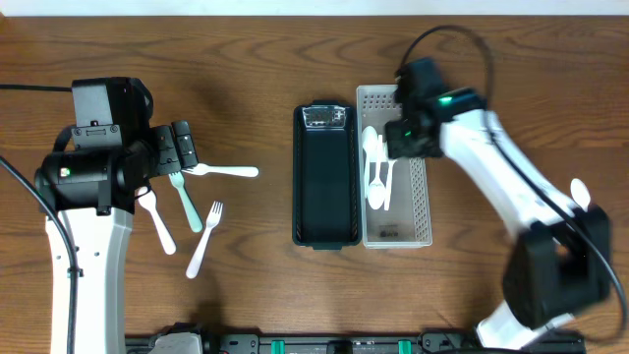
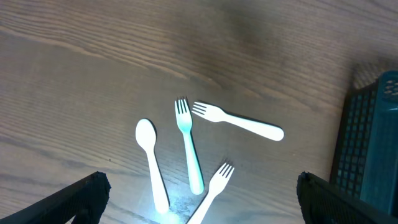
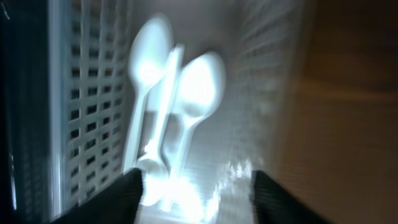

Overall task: Pack container
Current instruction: 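Place the third spoon in the white basket and withdraw right gripper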

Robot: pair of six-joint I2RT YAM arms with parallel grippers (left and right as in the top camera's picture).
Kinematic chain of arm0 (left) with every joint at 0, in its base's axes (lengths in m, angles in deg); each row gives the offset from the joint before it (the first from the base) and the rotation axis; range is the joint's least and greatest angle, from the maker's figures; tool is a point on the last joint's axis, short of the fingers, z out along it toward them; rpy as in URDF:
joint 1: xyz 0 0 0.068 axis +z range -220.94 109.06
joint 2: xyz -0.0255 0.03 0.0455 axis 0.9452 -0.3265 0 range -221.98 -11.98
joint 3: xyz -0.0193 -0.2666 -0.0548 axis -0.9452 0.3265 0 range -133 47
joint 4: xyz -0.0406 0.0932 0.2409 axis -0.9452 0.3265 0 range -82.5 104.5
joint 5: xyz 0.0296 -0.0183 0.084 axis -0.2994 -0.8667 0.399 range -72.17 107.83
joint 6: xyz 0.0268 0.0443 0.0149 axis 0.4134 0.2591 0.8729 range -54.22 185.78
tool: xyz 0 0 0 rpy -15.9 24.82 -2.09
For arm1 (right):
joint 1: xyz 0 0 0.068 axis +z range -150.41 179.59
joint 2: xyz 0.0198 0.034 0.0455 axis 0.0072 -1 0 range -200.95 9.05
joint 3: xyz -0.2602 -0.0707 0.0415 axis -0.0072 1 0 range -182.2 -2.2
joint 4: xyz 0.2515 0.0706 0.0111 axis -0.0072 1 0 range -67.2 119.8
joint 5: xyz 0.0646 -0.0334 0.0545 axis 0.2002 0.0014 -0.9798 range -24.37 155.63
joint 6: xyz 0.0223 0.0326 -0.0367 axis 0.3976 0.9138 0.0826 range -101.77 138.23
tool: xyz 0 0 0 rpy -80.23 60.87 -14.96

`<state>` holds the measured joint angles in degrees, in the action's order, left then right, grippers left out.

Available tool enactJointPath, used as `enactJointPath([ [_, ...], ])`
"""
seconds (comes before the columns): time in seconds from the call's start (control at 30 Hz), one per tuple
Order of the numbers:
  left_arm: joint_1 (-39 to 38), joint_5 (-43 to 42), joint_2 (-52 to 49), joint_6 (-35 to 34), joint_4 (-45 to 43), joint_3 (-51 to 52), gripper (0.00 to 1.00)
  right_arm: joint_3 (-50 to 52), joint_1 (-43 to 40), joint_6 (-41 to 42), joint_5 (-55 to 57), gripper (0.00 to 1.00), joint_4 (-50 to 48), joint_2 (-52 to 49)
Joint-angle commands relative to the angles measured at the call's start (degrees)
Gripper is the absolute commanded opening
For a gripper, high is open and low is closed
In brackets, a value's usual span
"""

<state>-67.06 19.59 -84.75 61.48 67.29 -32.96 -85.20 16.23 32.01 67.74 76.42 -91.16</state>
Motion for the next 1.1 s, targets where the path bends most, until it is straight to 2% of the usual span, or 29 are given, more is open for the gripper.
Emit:
enactJointPath([
  [0.0,0.24,0.44,-0.22,0.13,0.11,-0.74,0.98,-3.67,-6.88,-3.8,8.66,0.69,1.57,9.18],
  [0.13,0.24,0.44,-0.22,0.11,0.13,-0.74,0.98,-3.52,-18.95,-13.57,8.13,0.72,3.96,14.45],
  [0.27,0.24,0.44,-0.22,0.11,0.13,-0.74,0.98,-2.67,-32.68,-27.91,1.6,0.75,7.13,14.1],
  [0.33,0.24,0.44,-0.22,0.11,0.13,-0.74,0.98,-1.11,-39.1,-32.41,-2.69,0.77,6.95,12.7],
  [0.47,0.24,0.44,-0.22,0.11,0.15,-0.74,0.98,2.25,-48.28,-32.22,-7.06,0.82,3.82,7.91],
  [0.63,0.24,0.44,-0.22,0.11,0.15,-0.74,0.98,5.18,-54.51,-28.55,-7.1,0.82,-0.85,1.88],
  [0.83,0.24,0.44,-0.22,0.11,0.15,-0.74,0.98,5.44,-57.2,-28.44,-7.08,0.82,-2.29,-4.79],
  [1.07,0.24,0.44,-0.22,0.11,0.15,-0.74,0.98,5.46,-57.35,-32.41,-6.38,0.83,-3.17,-9.51],
])
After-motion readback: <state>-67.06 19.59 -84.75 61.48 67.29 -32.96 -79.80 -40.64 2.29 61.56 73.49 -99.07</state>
